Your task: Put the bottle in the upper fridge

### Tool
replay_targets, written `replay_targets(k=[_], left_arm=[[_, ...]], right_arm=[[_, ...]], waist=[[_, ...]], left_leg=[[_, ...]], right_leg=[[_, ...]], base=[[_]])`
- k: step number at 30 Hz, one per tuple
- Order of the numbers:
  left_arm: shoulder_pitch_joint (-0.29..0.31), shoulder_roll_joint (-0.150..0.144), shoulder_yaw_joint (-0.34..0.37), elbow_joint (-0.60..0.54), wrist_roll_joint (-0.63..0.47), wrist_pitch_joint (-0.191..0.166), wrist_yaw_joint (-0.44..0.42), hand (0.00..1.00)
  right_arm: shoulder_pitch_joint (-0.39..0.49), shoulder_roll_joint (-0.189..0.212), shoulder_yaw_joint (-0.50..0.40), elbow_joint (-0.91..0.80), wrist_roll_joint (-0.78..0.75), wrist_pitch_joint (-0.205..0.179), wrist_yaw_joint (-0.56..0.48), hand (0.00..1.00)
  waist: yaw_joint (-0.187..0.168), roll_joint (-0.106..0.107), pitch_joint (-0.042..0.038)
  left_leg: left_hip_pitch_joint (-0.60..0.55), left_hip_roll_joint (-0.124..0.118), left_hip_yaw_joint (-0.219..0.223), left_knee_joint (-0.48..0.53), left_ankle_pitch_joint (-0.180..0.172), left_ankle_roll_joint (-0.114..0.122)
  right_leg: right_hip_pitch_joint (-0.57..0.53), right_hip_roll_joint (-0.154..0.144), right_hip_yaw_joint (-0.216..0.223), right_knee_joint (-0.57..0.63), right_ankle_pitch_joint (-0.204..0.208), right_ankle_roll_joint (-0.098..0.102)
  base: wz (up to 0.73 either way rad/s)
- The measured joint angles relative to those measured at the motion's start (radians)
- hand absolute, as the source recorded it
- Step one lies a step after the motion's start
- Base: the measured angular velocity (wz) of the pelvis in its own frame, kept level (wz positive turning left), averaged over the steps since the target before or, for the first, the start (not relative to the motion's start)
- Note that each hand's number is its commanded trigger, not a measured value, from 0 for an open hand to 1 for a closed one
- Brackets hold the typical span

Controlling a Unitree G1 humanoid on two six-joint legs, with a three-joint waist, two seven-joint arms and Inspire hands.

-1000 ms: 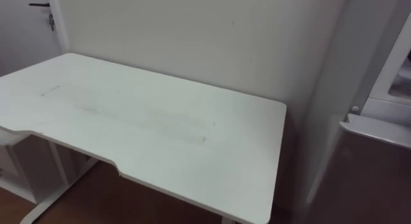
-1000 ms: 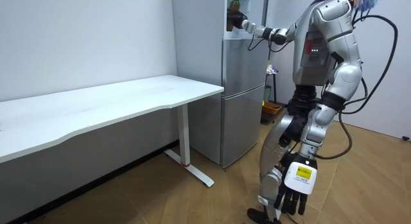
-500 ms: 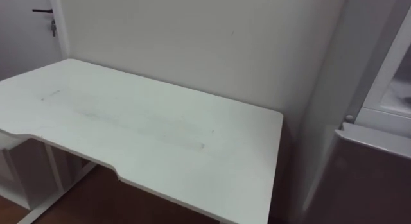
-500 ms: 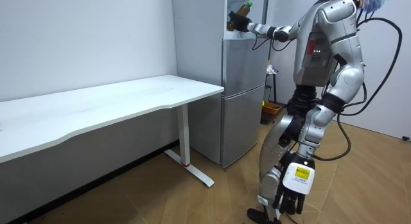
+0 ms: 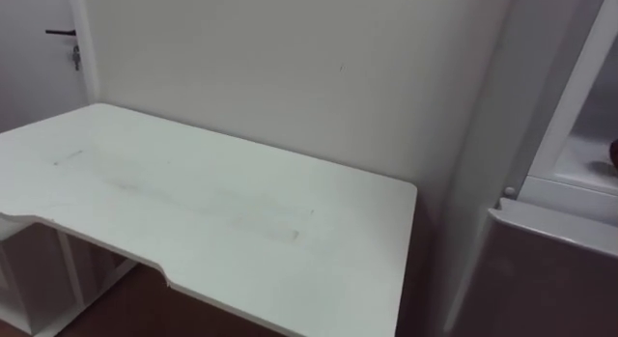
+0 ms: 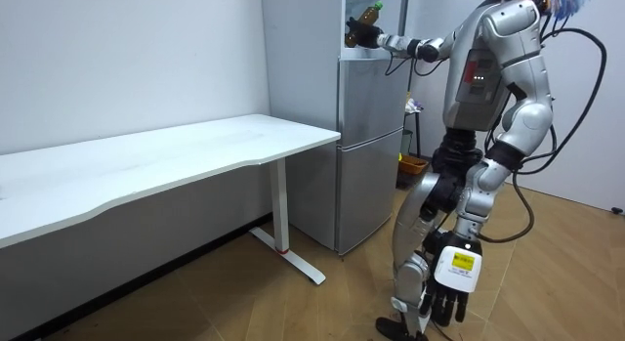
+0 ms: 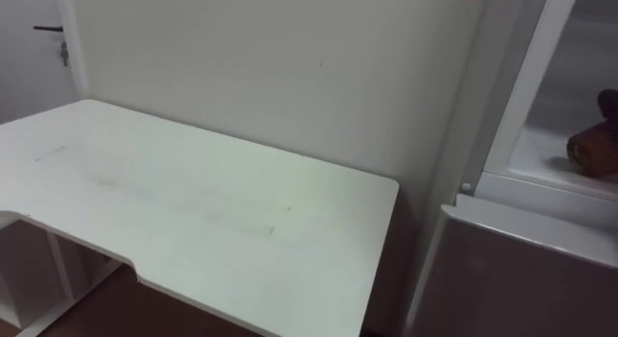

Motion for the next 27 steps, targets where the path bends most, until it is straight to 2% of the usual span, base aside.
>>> replay_targets(k=[5,10,12,15,20,27], left_arm=[[-0.002,-0.003,0.008,0.011,0.000,0.001,-0.019,0.00],[-0.009,-0.002,0.012,0.011,0.002,0.005,-0.034,0.00],[-0.009,0.003,0.012,0.014,0.000,0.007,-0.041,0.00],[-0.009,0.005,0.012,0.014,0.000,0.007,-0.048,0.00],[-0.012,0.007,0.013,0.014,0.001,0.007,-0.058,0.00],[-0.034,0.030,0.013,0.014,0.001,0.006,-0.059,0.00]], right_arm=[[-0.013,-0.002,0.001,-0.001,-0.124,0.001,0.009,0.00],[-0.013,-0.007,0.006,-0.036,-0.368,0.002,0.006,0.00],[-0.011,-0.004,0.056,-0.034,-0.440,0.004,-0.004,0.00],[-0.014,-0.009,0.102,-0.037,-0.543,0.009,-0.019,0.00],[-0.006,-0.017,0.115,-0.034,-0.589,0.062,-0.029,0.00],[-0.001,-0.023,0.142,-0.035,-0.590,0.079,-0.027,0.00]], waist=[[0.002,-0.001,0.0005],[0.021,-0.002,0.0013],[0.026,-0.008,0.0048],[0.032,-0.012,0.0060],[0.033,-0.017,0.0063],[0.035,-0.026,0.0062]], left_leg=[[0.000,0.000,-0.001,0.010,-0.009,-0.002],[0.001,-0.001,0.000,0.010,-0.012,-0.003],[0.004,-0.001,-0.001,0.010,-0.014,-0.003],[0.000,-0.001,-0.003,0.012,-0.016,-0.002],[-0.003,-0.002,-0.004,0.018,-0.024,0.000],[-0.004,-0.004,-0.004,0.022,-0.026,-0.001]], right_leg=[[0.009,0.006,0.001,-0.010,-0.001,0.001],[0.008,0.006,0.002,-0.010,-0.003,0.001],[0.012,0.006,0.002,-0.010,-0.003,0.001],[0.011,0.006,0.002,-0.011,-0.004,0.002],[0.011,0.006,0.006,-0.011,-0.005,0.005],[0.011,0.007,0.010,-0.011,-0.005,0.005]], base=[[0.00],[0.00],[0.00],[0.02],[0.00],[0.00]])
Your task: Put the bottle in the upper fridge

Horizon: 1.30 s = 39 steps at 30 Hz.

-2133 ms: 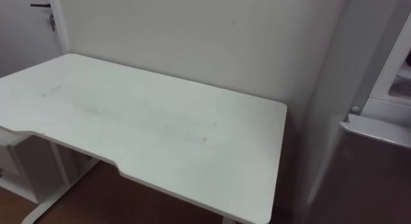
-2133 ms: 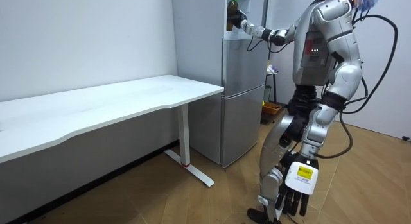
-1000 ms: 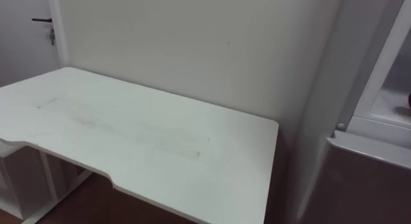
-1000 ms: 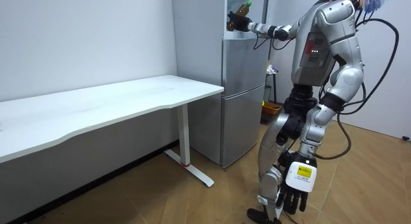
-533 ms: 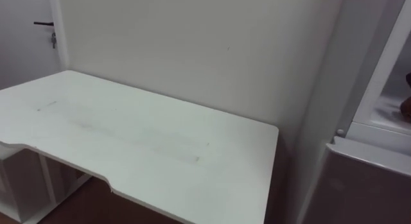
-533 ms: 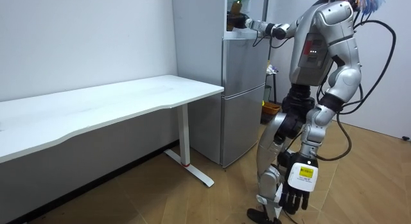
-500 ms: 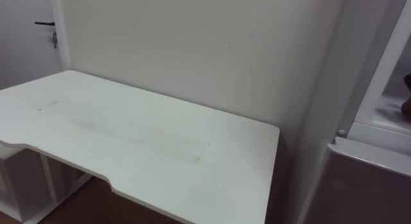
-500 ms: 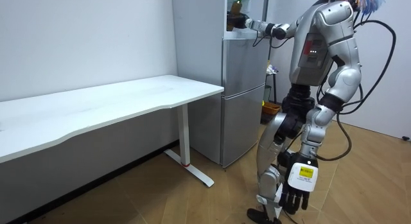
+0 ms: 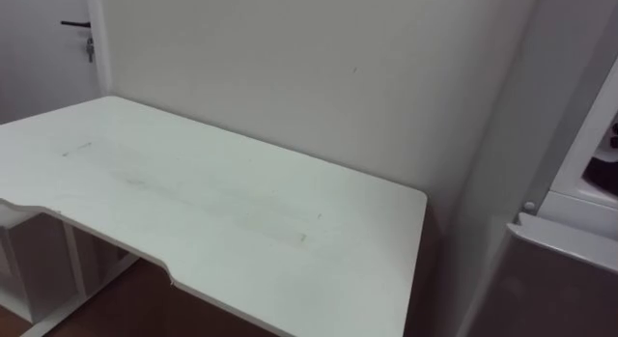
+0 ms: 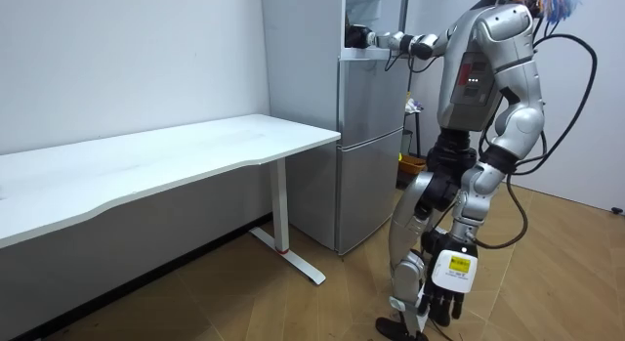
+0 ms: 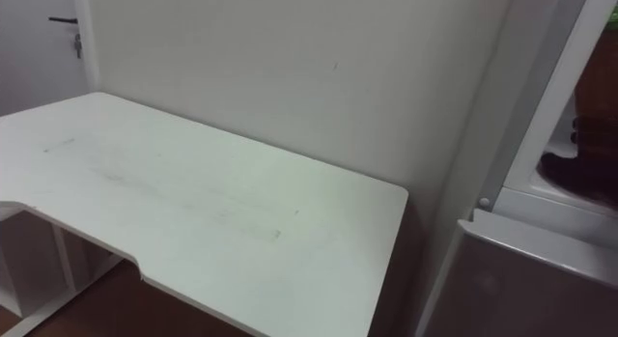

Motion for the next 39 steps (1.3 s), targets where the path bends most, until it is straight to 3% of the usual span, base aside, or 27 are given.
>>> replay_targets(k=[32,37,39], left_arm=[[-0.007,0.010,0.000,0.003,0.036,0.004,-0.005,0.00],[-0.005,0.006,0.000,-0.002,0.036,0.002,0.001,0.00],[-0.005,0.006,0.001,-0.002,0.043,0.001,0.005,0.00]], right_arm=[[0.041,-0.021,0.004,-0.001,0.001,0.010,0.011,0.00],[0.046,-0.021,-0.018,-0.021,0.001,0.011,0.012,0.00],[0.056,-0.021,-0.020,-0.062,0.001,0.030,0.003,0.00]], waist=[[0.012,0.001,-0.0015],[-0.011,0.005,-0.0040],[-0.022,0.006,-0.0055]], left_leg=[[0.003,-0.007,-0.014,0.022,-0.006,0.007],[0.005,-0.013,-0.023,0.024,-0.009,0.011],[0.011,-0.014,-0.023,0.021,-0.010,0.013]], right_leg=[[0.016,0.000,-0.005,0.001,0.002,0.004],[0.023,-0.003,-0.006,0.000,-0.001,0.009],[0.025,-0.005,-0.005,0.000,-0.002,0.011]], base=[[0.01],[0.09],[0.02]])
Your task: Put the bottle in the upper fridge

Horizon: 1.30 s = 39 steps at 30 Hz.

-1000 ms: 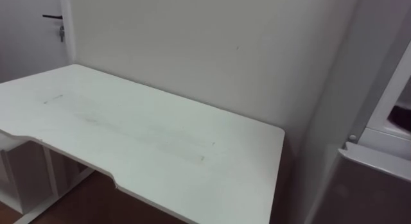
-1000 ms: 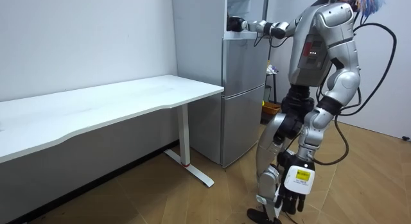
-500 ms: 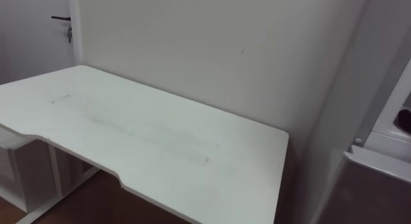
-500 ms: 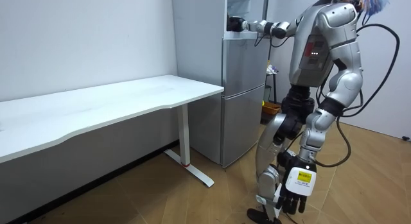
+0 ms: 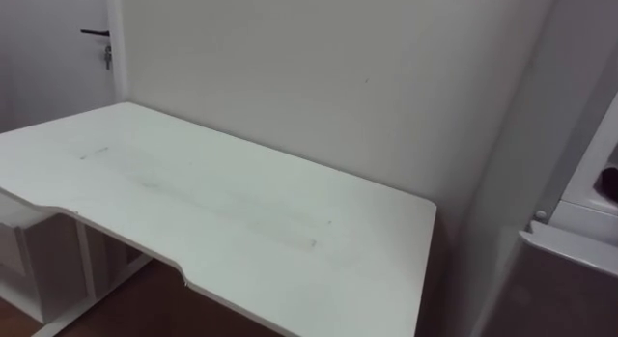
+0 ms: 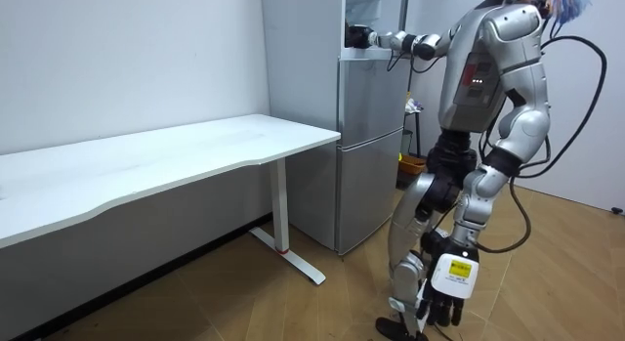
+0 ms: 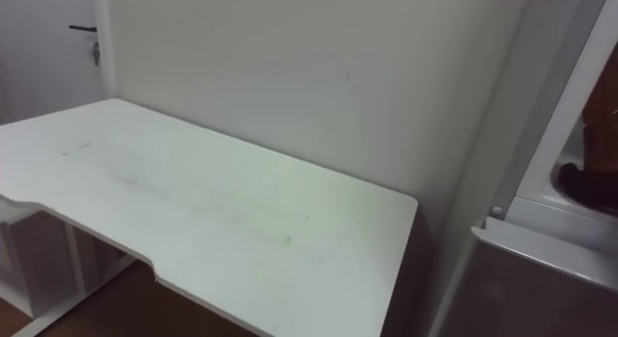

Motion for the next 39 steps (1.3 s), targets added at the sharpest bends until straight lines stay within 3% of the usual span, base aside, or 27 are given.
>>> replay_targets(k=[8,16,25,29,31,34,39], left_arm=[[-0.015,-0.010,0.023,0.001,0.003,-0.003,0.042,0.00],[-0.021,-0.040,0.033,0.007,0.004,-0.032,0.044,0.00],[-0.012,-0.045,0.033,0.016,0.004,-0.050,0.047,0.00],[-0.020,-0.045,0.034,0.021,0.004,-0.060,0.047,0.00],[-0.020,-0.047,0.034,0.023,0.005,-0.065,0.046,0.00],[-0.022,-0.046,0.033,0.045,0.005,-0.070,0.046,0.00],[-0.023,-0.053,0.028,0.071,0.016,-0.082,0.045,0.00]], right_arm=[[0.025,0.004,0.004,-0.081,0.020,0.037,-0.040,0.00],[0.134,0.009,-0.013,-0.253,0.017,0.045,-0.096,0.00],[0.162,0.010,-0.015,-0.309,0.017,0.053,-0.144,0.00],[0.167,0.010,-0.015,-0.332,0.006,0.065,-0.167,0.00],[0.168,0.010,-0.015,-0.348,-0.014,0.073,-0.171,0.00],[0.182,0.010,-0.014,-0.447,-0.059,0.088,-0.200,0.00],[0.282,0.011,-0.004,-0.603,-0.093,0.088,-0.221,0.00]], waist=[[-0.034,0.005,-0.0024],[-0.055,0.027,-0.0056],[-0.079,0.024,-0.0022],[-0.087,0.011,0.0033],[-0.093,0.005,0.0002],[-0.112,0.011,0.0023],[-0.123,0.008,0.0028]], left_leg=[[0.032,-0.008,0.013,-0.029,0.000,0.010],[0.080,-0.013,0.037,-0.075,0.005,0.024],[0.098,-0.016,0.061,-0.098,0.004,0.035],[0.107,-0.014,0.078,-0.108,0.004,0.036],[0.110,-0.013,0.088,-0.108,0.004,0.036],[0.115,-0.013,0.094,-0.112,0.003,0.037],[0.135,-0.011,0.106,-0.132,0.005,0.035]], right_leg=[[0.027,-0.007,0.007,0.000,0.002,0.013],[0.030,-0.019,0.059,0.018,0.010,0.027],[0.027,-0.030,0.067,0.020,0.013,0.031],[0.024,-0.030,0.085,0.020,0.013,0.032],[0.024,-0.030,0.092,0.020,0.013,0.032],[0.023,-0.031,0.094,0.020,0.013,0.032],[0.024,-0.029,0.118,0.020,0.013,0.032]], base=[[-0.01],[-0.09],[-0.10],[-0.17],[-0.16],[-0.11],[-0.11]])
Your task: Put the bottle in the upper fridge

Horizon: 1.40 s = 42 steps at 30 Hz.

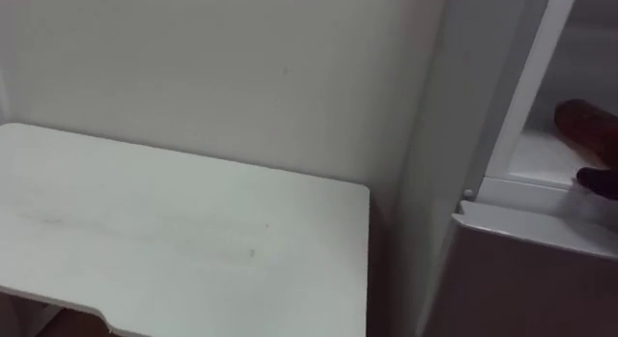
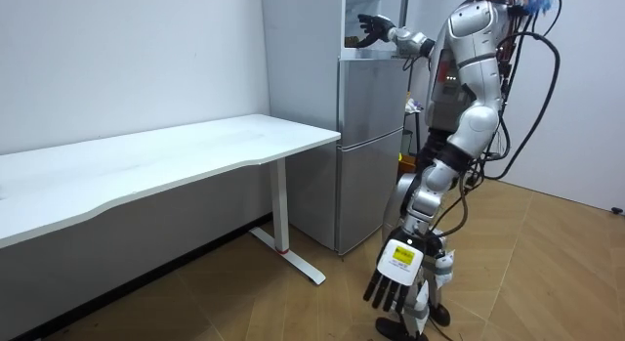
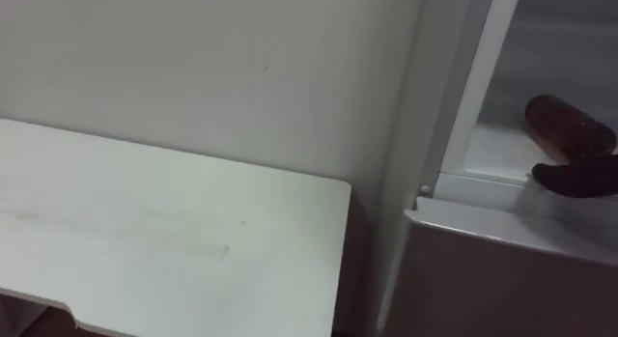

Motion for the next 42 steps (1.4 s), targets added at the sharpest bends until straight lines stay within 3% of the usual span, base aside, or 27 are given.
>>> replay_targets(k=[6,11,12,13,14,19,21,25,28,33,37,40,42], left_arm=[[0.006,0.000,0.003,0.016,0.010,-0.015,0.001,0.00],[-0.005,0.000,0.003,0.031,0.010,-0.049,0.015,0.00],[-0.005,0.000,0.003,0.032,0.024,-0.049,0.015,0.00],[-0.005,0.000,0.003,0.032,0.030,-0.050,0.015,0.00],[-0.004,0.000,0.003,0.033,0.029,-0.054,0.012,0.00],[0.010,-0.003,0.000,0.035,0.048,-0.081,0.012,0.00],[0.012,-0.020,0.001,0.035,0.058,-0.088,0.013,0.00],[0.011,-0.058,-0.001,0.047,0.058,-0.108,0.021,0.00],[0.008,-0.078,0.000,0.089,0.098,-0.150,0.022,0.00],[-0.011,-0.097,0.001,0.214,0.139,-0.184,0.022,0.00],[-0.018,-0.117,0.001,0.219,0.180,-0.191,0.023,0.00],[-0.035,-0.115,0.005,0.217,0.185,-0.211,0.031,0.00],[-0.044,-0.115,0.002,0.219,0.185,-0.235,0.042,0.00]], right_arm=[[0.043,0.012,-0.001,-0.111,0.001,0.000,-0.012,0.00],[0.044,0.016,-0.005,-0.239,0.004,-0.001,-0.060,0.00],[0.046,0.023,-0.015,-0.277,0.028,-0.002,-0.065,0.00],[0.048,0.030,-0.025,-0.299,0.053,-0.003,-0.067,0.00],[0.053,0.035,-0.044,-0.345,0.135,-0.009,-0.076,0.00],[0.056,0.056,-0.056,-0.449,0.345,-0.082,-0.102,0.00],[0.094,0.122,-0.088,-0.521,0.443,-0.102,-0.096,0.00],[0.118,0.185,-0.091,-0.558,0.543,-0.141,-0.067,0.00],[0.180,0.227,-0.108,-0.614,0.608,-0.167,-0.027,0.00],[0.306,0.343,-0.170,-0.663,0.674,-0.262,0.025,0.00],[0.360,0.398,-0.187,-0.665,0.674,-0.286,0.026,0.00],[0.425,0.440,-0.200,-0.675,0.655,-0.316,0.028,0.00],[0.465,0.488,-0.196,-0.676,0.610,-0.325,0.026,0.00]], waist=[[-0.001,0.000,0.0001],[-0.007,0.003,-0.0006],[-0.009,0.009,0.0025],[-0.009,0.003,-0.0014],[-0.009,0.010,0.0031],[-0.010,0.021,-0.0012],[-0.010,0.040,-0.0053],[-0.019,0.080,0.0000],[-0.029,0.093,-0.0021],[-0.050,0.098,-0.0010],[-0.057,0.101,-0.0015],[-0.064,0.105,-0.0042],[-0.063,0.117,-0.0058]], left_leg=[[0.000,0.010,0.040,-0.009,0.001,-0.002],[-0.003,0.013,0.044,-0.009,0.001,-0.003],[-0.004,0.013,0.044,-0.009,0.001,-0.003],[-0.004,0.013,0.044,-0.010,0.001,-0.003],[-0.005,0.013,0.044,-0.010,0.001,-0.003],[-0.001,0.016,0.051,-0.008,0.000,-0.002],[0.000,0.015,0.051,-0.006,-0.001,-0.001],[0.009,0.013,0.065,-0.008,-0.003,0.003],[0.010,0.014,0.067,-0.010,-0.004,0.004],[0.013,0.016,0.072,-0.008,-0.004,0.001],[0.005,0.022,0.099,-0.007,-0.004,0.000],[-0.005,0.027,0.115,0.000,-0.004,0.000],[-0.002,0.030,0.127,0.002,-0.007,-0.001]], right_leg=[[-0.013,0.003,0.024,0.004,0.000,0.000],[-0.024,0.004,0.026,0.010,0.000,0.000],[-0.029,0.004,0.025,0.013,0.000,0.000],[-0.032,0.004,0.025,0.013,0.000,0.000],[-0.033,0.004,0.025,0.013,0.000,0.000],[-0.029,0.004,0.025,0.013,0.001,0.000],[-0.025,0.002,0.026,0.013,0.003,0.003],[-0.017,-0.001,0.037,0.013,0.004,0.005],[-0.019,0.001,0.054,0.014,0.004,0.005],[-0.027,0.006,0.082,0.014,0.004,0.005],[-0.053,0.009,0.107,0.014,0.005,0.001],[-0.065,0.013,0.125,0.014,0.006,-0.001],[-0.064,0.015,0.134,0.015,0.007,-0.002]], base=[[-0.19],[-0.03],[0.00],[0.00],[0.00],[0.00],[0.00],[-0.11],[-0.06],[-0.06],[-0.19],[-0.14],[-0.23]])
